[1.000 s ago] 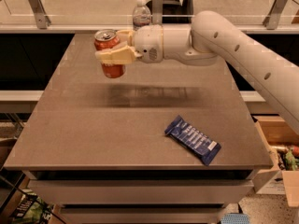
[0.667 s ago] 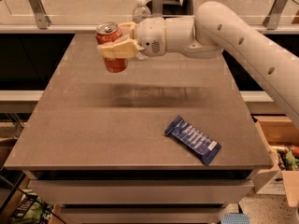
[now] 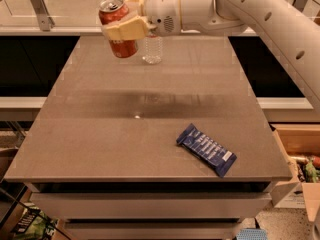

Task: Pick coke can

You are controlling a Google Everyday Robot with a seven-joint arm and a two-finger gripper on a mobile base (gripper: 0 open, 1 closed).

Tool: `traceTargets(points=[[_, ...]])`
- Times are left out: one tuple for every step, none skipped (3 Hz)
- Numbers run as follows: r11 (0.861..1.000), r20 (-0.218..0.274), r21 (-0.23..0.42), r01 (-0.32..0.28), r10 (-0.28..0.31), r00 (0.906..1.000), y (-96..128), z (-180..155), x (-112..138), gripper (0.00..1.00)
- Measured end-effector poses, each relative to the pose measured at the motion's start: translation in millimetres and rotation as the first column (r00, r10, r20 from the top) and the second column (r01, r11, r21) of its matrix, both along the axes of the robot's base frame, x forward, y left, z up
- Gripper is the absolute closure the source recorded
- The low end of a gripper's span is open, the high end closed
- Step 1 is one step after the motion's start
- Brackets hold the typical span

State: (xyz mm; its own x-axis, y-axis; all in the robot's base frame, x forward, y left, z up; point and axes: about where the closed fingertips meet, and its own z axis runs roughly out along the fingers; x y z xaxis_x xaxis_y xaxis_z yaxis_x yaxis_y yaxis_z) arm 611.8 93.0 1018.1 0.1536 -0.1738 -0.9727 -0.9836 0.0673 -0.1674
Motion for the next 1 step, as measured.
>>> traceTargets(points=[[1.0, 0.0, 0.0, 0.0, 0.0, 1.0, 0.1, 0.0, 0.0, 1.0]])
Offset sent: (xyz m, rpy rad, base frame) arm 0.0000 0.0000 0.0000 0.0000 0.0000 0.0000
